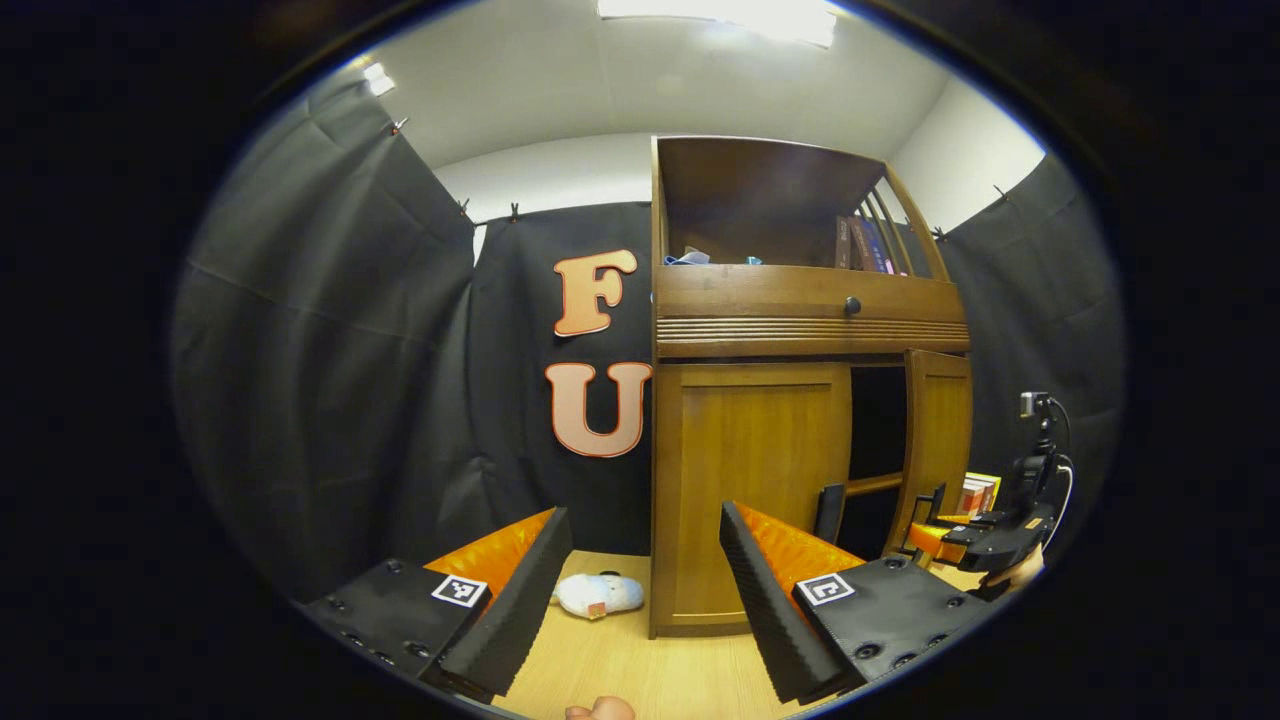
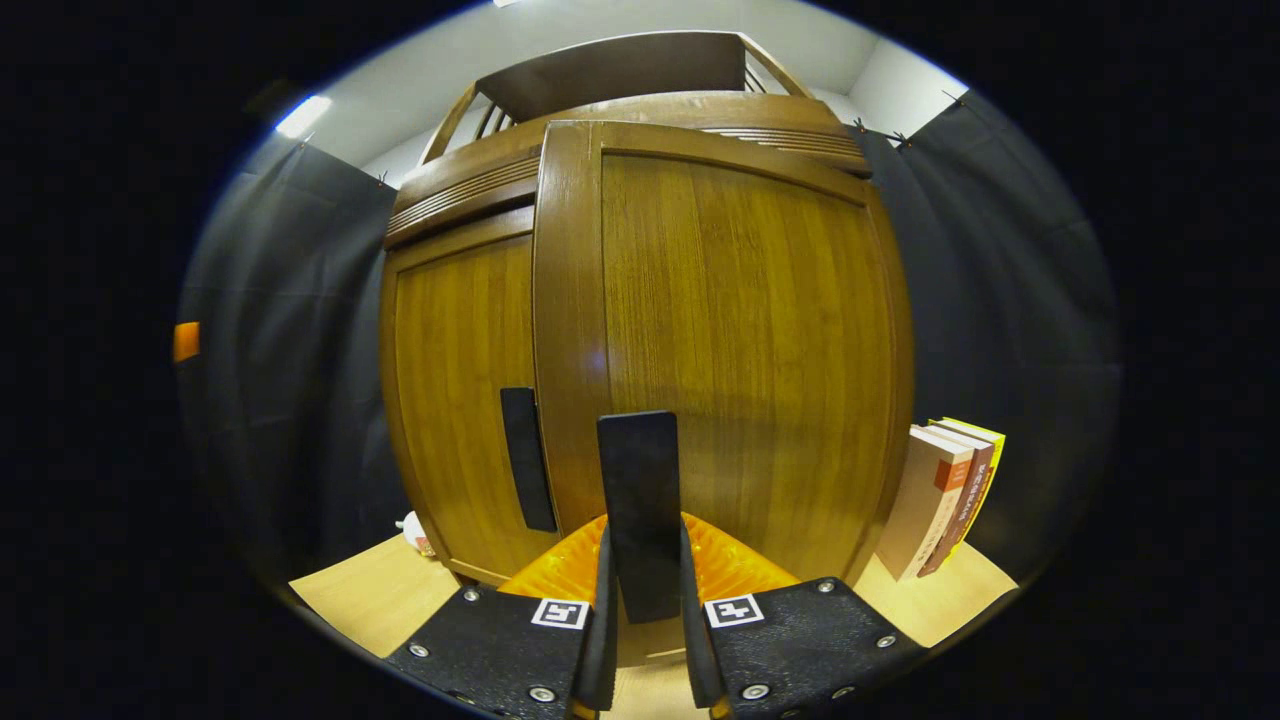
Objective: Open the right door of the double-door shoe cabinet with the right hand, and open the left door with the left hand.
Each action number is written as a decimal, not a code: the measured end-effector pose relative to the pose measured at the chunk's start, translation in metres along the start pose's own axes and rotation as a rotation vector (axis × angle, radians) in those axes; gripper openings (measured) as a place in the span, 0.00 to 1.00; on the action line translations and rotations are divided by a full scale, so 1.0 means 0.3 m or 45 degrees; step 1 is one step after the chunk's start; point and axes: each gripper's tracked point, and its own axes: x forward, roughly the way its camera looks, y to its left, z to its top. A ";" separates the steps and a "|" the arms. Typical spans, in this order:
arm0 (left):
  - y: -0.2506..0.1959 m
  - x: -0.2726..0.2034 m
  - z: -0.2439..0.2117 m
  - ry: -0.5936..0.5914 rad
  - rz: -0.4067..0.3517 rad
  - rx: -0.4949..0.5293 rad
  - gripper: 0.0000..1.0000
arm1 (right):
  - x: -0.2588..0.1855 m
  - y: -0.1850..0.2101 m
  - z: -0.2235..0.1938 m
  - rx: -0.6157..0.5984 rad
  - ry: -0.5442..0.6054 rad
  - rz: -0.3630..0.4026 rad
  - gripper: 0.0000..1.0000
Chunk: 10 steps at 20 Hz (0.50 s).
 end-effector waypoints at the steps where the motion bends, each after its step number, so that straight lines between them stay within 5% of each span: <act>1: -0.004 -0.006 -0.002 0.001 -0.001 0.001 0.97 | -0.024 -0.013 -0.002 0.000 0.000 0.004 0.28; 8: -0.067 -0.043 -0.005 -0.001 -0.022 0.015 0.98 | -0.198 -0.126 0.006 -0.021 0.000 -0.024 0.29; 10: -0.090 -0.051 -0.009 0.000 -0.034 0.016 0.98 | -0.240 -0.173 0.002 -0.021 -0.001 -0.044 0.23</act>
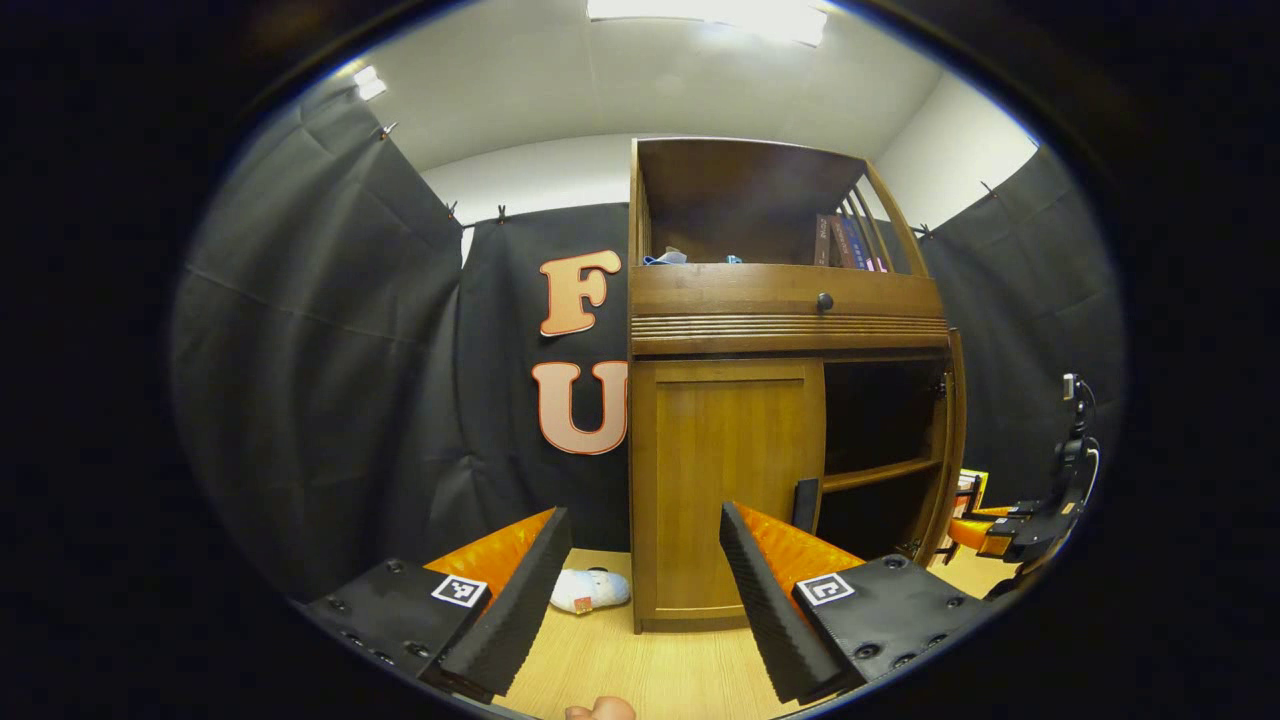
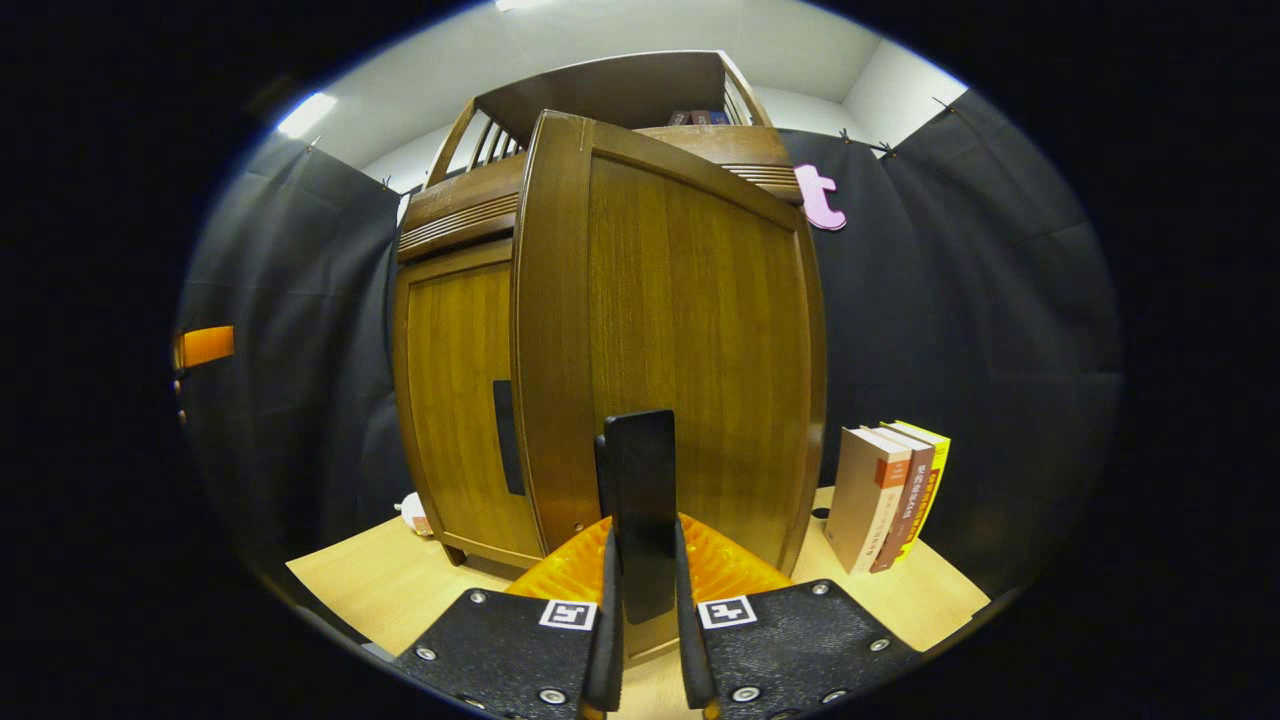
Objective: Open the right door of the double-door shoe cabinet with the right hand, and open the left door with the left hand.
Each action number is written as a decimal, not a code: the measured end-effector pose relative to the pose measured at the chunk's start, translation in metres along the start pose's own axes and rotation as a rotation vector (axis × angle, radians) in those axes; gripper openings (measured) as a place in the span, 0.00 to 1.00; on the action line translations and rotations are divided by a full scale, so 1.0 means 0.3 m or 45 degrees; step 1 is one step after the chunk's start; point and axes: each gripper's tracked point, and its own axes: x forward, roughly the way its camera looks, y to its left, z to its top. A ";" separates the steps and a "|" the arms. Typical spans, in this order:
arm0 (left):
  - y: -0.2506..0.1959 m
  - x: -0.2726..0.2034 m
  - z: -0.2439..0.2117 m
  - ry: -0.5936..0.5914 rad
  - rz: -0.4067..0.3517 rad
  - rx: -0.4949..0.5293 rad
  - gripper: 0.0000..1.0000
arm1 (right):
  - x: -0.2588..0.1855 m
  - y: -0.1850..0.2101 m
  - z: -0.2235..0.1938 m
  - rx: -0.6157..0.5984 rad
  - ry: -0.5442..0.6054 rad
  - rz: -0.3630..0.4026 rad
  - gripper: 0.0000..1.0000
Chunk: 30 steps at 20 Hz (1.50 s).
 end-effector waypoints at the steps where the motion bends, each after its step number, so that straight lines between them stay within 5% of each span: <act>1: -0.011 -0.003 -0.001 0.001 -0.007 -0.001 0.97 | -0.018 -0.019 0.003 -0.001 0.000 -0.011 0.22; 7: -0.071 -0.022 -0.004 0.002 -0.038 -0.007 0.97 | -0.096 -0.144 0.007 -0.026 0.001 -0.099 0.23; 9: -0.093 -0.022 -0.001 0.002 -0.046 -0.005 0.97 | -0.130 -0.205 0.015 -0.029 0.000 -0.139 0.14; 17: -0.208 -0.003 -0.013 0.014 -0.091 -0.009 0.97 | -0.191 -0.388 0.019 -0.055 0.014 -0.219 0.02; 18: -0.224 0.002 -0.014 0.014 -0.096 -0.008 0.98 | -0.196 -0.416 0.022 -0.048 0.015 -0.223 0.07; 19: -0.238 0.006 -0.014 0.016 -0.099 -0.006 0.97 | -0.209 -0.460 0.038 -0.040 0.014 -0.229 0.00; 30: -0.395 0.061 -0.053 0.047 -0.121 -0.002 0.98 | -0.220 -0.620 0.047 0.063 0.008 -0.082 0.00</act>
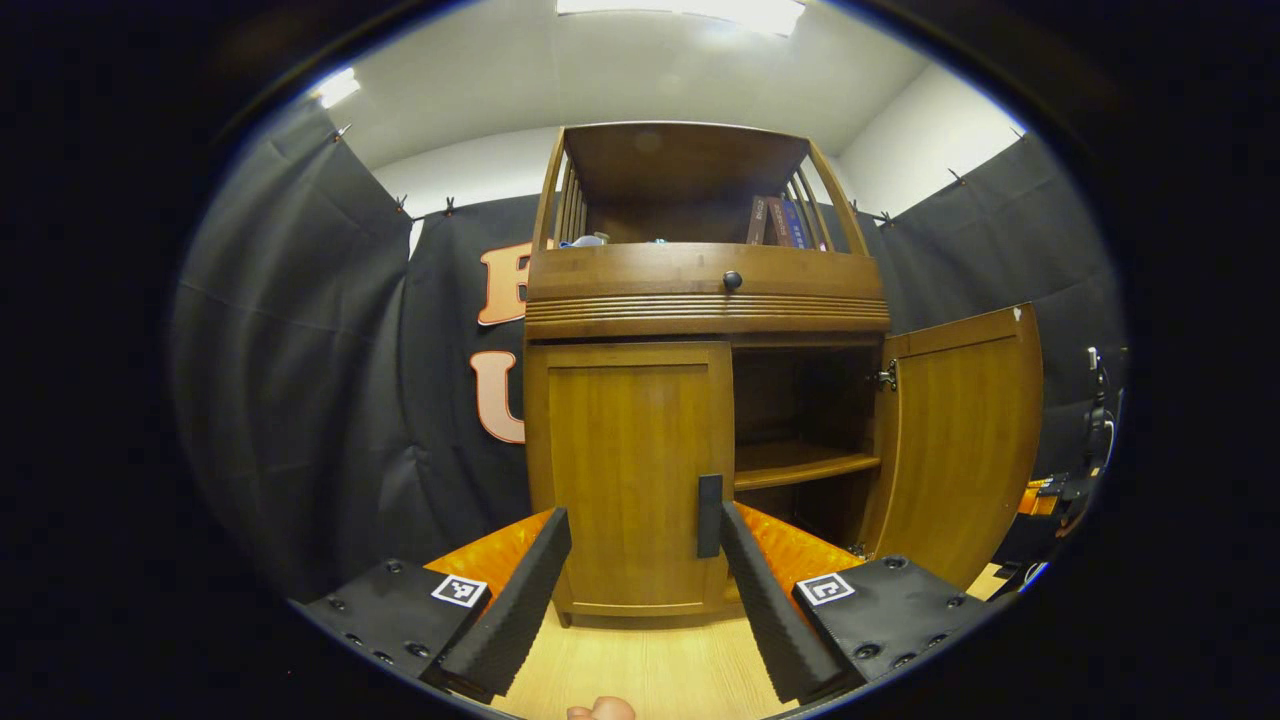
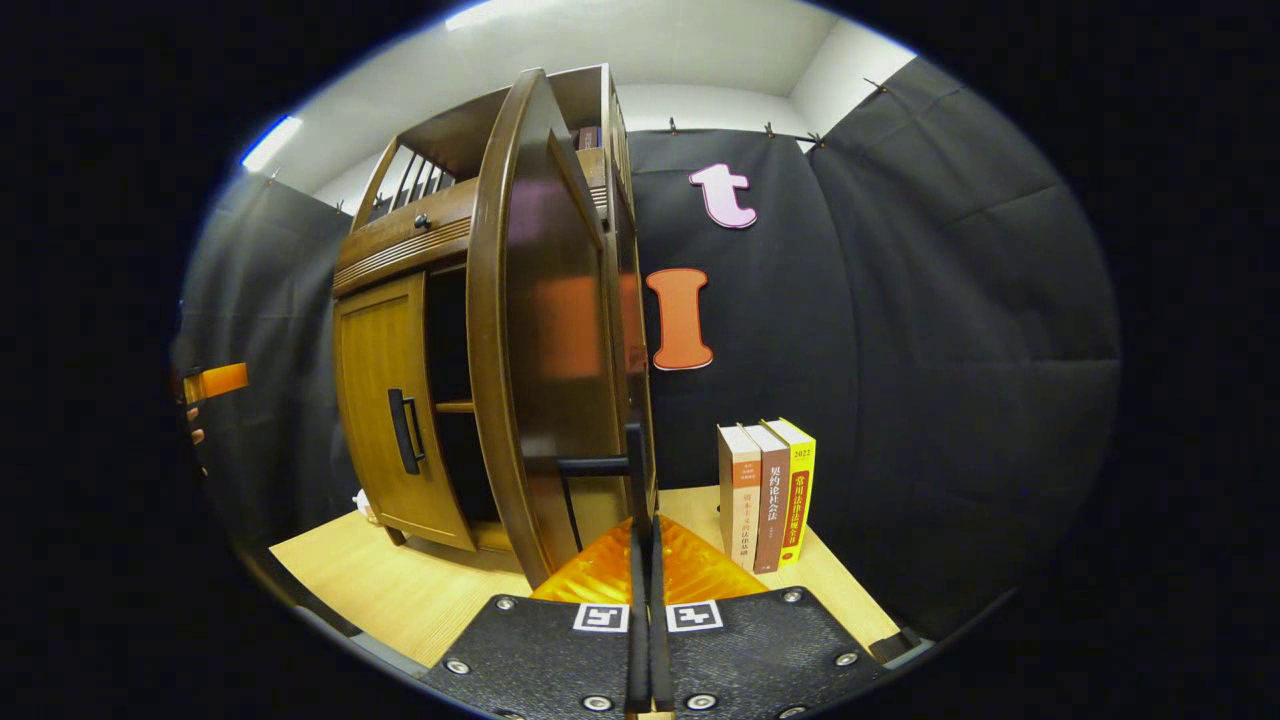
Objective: Open the right door of the double-door shoe cabinet with the right hand, and open the left door with the left hand.
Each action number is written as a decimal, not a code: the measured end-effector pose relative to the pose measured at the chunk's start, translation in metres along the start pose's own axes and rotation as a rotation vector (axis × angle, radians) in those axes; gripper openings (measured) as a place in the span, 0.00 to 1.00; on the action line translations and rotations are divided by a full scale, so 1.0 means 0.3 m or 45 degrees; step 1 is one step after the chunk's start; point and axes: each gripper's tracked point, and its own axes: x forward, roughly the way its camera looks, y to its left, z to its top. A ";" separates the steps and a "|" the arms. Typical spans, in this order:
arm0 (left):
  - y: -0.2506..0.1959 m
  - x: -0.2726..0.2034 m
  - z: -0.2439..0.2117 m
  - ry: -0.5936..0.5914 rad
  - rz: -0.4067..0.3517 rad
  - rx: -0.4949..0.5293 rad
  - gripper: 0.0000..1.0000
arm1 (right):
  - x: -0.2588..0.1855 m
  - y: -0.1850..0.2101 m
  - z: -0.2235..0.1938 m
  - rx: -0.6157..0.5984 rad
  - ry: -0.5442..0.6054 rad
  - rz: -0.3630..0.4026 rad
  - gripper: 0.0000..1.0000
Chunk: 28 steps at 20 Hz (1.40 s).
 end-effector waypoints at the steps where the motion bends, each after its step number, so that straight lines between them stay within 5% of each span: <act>1: -0.012 0.010 -0.003 0.000 -0.002 -0.002 0.98 | 0.003 -0.007 -0.003 -0.002 -0.003 0.006 0.00; 6: -0.044 0.050 -0.026 0.000 0.002 0.027 0.98 | -0.034 -0.045 0.005 0.002 -0.031 0.004 0.07; 8: -0.052 0.073 -0.030 -0.007 0.002 0.030 0.98 | -0.065 -0.037 0.005 0.020 -0.035 0.006 0.01; 9: -0.057 0.085 -0.029 -0.009 0.000 0.030 0.98 | -0.087 -0.044 0.015 0.012 -0.049 -0.009 0.07; 18: -0.134 0.227 -0.126 0.007 -0.037 0.022 0.98 | -0.246 -0.185 0.099 -0.058 -0.142 -0.255 0.04; 23: -0.196 0.356 -0.192 0.022 -0.071 0.013 0.98 | -0.261 -0.247 0.102 -0.083 -0.144 -0.348 0.29; 27: -0.220 0.451 -0.279 0.063 -0.095 -0.003 0.98 | -0.267 -0.260 0.119 -0.108 -0.168 -0.392 0.86; 28: -0.225 0.480 -0.299 0.074 -0.098 -0.013 0.98 | -0.265 -0.260 0.128 -0.112 -0.177 -0.399 0.92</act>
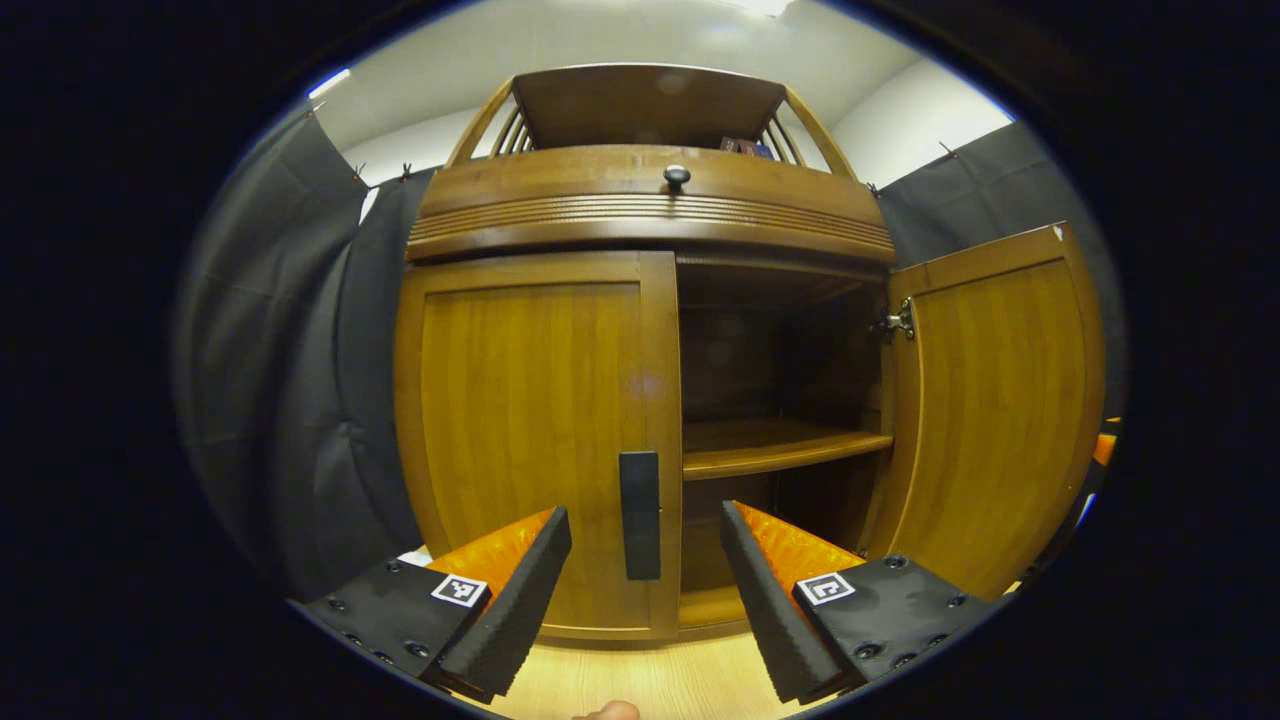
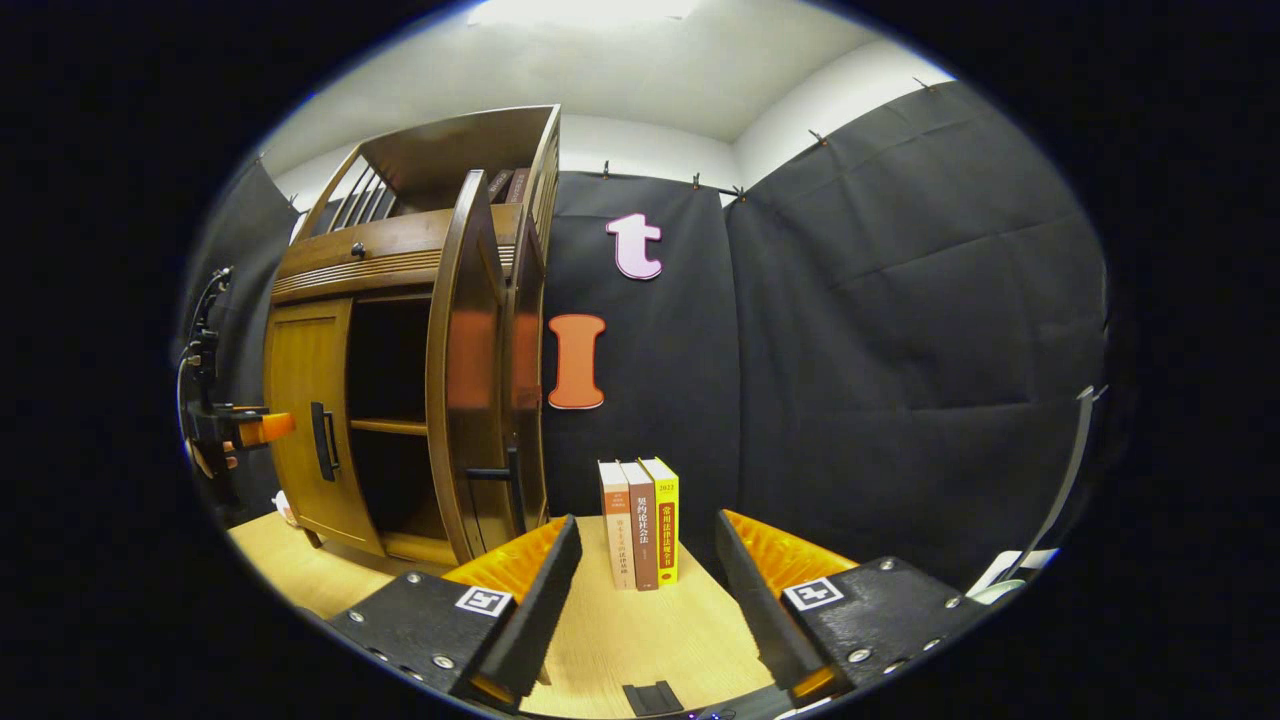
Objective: Open the right door of the double-door shoe cabinet with the right hand, and open the left door with the left hand.
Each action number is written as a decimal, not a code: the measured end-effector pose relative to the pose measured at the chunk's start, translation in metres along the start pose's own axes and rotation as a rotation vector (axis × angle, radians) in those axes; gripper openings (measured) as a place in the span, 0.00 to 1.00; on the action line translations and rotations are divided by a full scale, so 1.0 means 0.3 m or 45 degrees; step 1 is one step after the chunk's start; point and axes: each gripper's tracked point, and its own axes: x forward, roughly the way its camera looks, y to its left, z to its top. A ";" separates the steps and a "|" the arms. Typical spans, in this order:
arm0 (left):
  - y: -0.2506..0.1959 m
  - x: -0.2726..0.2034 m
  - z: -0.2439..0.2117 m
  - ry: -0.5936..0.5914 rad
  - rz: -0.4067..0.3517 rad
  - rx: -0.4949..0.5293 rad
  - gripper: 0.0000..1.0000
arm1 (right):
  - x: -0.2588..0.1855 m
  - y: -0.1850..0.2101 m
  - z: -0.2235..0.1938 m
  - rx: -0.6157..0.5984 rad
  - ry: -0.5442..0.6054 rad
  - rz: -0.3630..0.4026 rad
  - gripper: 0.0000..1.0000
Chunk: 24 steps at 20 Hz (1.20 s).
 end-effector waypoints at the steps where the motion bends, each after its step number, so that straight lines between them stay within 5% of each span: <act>1: 0.005 0.031 -0.020 0.014 0.003 -0.009 0.98 | -0.006 -0.001 0.009 -0.004 -0.009 -0.008 0.98; 2: 0.010 0.059 -0.042 0.032 0.009 -0.017 0.98 | -0.005 -0.001 0.012 -0.010 -0.015 -0.015 0.92; 16: 0.076 0.291 -0.187 0.112 0.057 -0.026 0.98 | -0.027 0.006 0.039 0.028 -0.036 -0.058 0.92; 18: 0.083 0.306 -0.198 0.116 0.053 -0.018 0.84 | -0.031 0.017 0.031 0.039 -0.026 -0.042 0.92; 19: 0.074 0.309 -0.200 0.125 0.032 -0.026 0.86 | -0.029 0.019 0.028 0.041 -0.024 -0.037 0.92; 22: 0.037 0.320 -0.196 0.106 -0.017 -0.059 0.61 | -0.032 0.033 0.036 0.026 -0.026 -0.027 0.98; 24: 0.031 0.319 -0.205 0.108 -0.028 -0.046 0.48 | -0.042 0.042 0.044 0.020 -0.033 -0.019 0.88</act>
